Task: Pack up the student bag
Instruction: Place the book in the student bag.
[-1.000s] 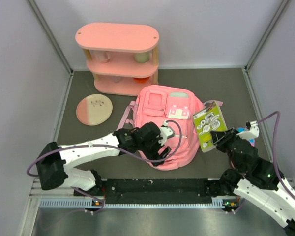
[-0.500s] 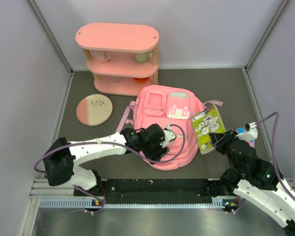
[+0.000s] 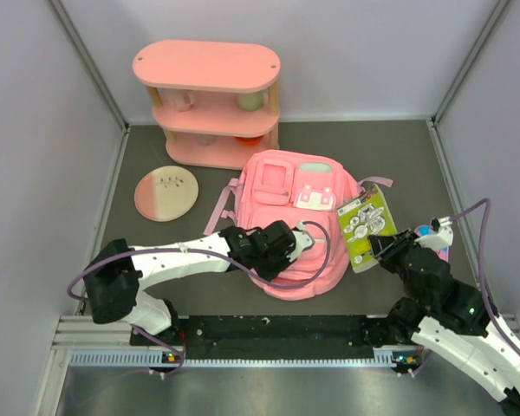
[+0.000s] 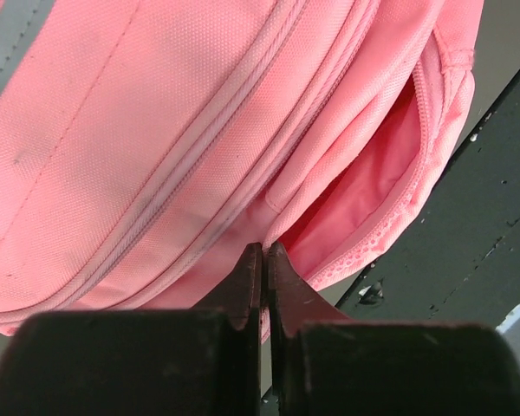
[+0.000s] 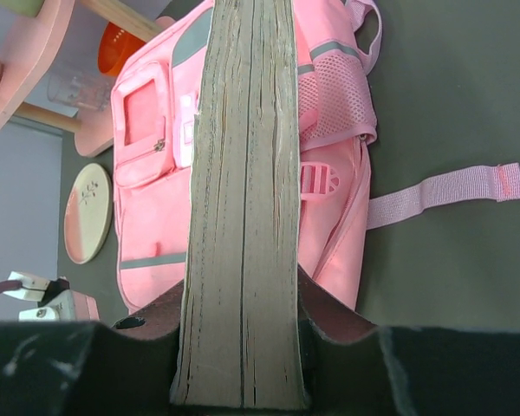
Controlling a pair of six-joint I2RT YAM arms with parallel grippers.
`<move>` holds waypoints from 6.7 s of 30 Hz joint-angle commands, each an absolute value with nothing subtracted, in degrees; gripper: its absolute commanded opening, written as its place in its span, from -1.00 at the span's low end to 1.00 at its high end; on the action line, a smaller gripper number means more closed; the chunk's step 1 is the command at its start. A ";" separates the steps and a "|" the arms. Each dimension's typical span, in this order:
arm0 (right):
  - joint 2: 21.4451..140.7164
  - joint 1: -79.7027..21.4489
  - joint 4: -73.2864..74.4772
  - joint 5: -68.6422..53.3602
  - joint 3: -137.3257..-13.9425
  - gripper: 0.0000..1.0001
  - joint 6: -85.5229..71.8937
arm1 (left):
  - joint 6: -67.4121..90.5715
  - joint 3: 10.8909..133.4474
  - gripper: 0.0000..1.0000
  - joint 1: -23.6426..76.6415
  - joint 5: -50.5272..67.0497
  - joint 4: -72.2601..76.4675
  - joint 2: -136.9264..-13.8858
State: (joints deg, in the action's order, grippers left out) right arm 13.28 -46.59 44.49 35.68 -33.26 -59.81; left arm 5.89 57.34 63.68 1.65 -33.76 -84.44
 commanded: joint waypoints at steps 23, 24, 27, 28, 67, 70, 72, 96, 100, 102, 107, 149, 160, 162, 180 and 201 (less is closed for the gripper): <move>-3.25 -46.49 45.35 23.47 -35.50 -1.00 -61.62 | 19.68 74.87 -1.00 58.28 -18.90 -32.61 -79.10; -3.16 -46.49 45.00 23.38 -36.03 -1.00 -60.92 | 20.73 74.97 -1.00 56.79 -18.20 -32.61 -78.75; -0.98 -46.49 44.04 21.72 -38.49 -1.00 -56.79 | 22.84 74.97 -1.00 53.19 -14.61 -31.47 -77.35; -0.10 -46.49 43.16 19.36 -39.98 -1.00 -54.25 | 23.11 74.97 -1.00 52.30 -13.28 -30.86 -77.00; 24.70 -46.41 14.68 -19.43 -27.60 -1.00 -63.53 | 29.44 84.38 -1.00 44.39 -3.08 -25.40 -75.85; 23.74 -46.49 14.85 -14.87 -24.44 -1.00 -68.80 | 30.23 83.15 -1.00 44.73 -1.41 -24.00 -74.97; 20.58 -46.49 7.88 -11.53 -19.37 -1.00 -74.41 | 30.93 82.62 -1.00 45.09 -0.79 -23.03 -74.18; 18.64 -46.49 -5.55 3.26 -7.38 -1.00 -99.31 | 33.13 79.19 -1.00 47.81 -0.70 -20.21 -72.77; 13.20 -46.67 4.38 1.58 -9.75 -1.00 -99.14 | 33.05 79.10 -1.00 47.73 -0.88 -20.21 -73.12; 9.42 -46.58 9.54 1.67 -10.11 -1.00 -99.05 | 32.87 79.10 -1.00 47.72 -0.79 -20.13 -73.47; 4.40 -46.50 12.56 0.35 -9.67 -1.00 -99.59 | 32.78 79.19 -1.00 47.72 -0.88 -20.22 -73.74; 46.10 -45.97 -18.54 27.42 -17.48 -1.00 -103.35 | 34.37 76.46 -1.00 47.90 6.93 -17.05 -71.28; 68.90 -46.49 -13.69 30.68 -29.72 -0.43 -107.75 | 33.31 76.29 -1.00 48.08 6.94 -18.19 -70.49; 68.91 -46.67 -15.90 29.97 -26.20 -0.39 -107.75 | 33.14 75.77 -1.00 47.99 6.86 -18.28 -70.49; 53.54 -46.93 -6.70 22.76 -17.23 0.60 -96.68 | 32.96 75.24 -1.00 47.99 6.42 -17.49 -72.07; 64.33 -43.86 -26.55 25.12 -22.22 -1.00 -95.01 | 35.59 73.65 -1.00 48.08 7.82 -16.00 -71.19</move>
State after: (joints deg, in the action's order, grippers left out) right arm 60.62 -43.68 -19.88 24.88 -14.96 -94.59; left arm 33.32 73.25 47.81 6.68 -23.90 -74.13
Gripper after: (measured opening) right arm 0.128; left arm 0.016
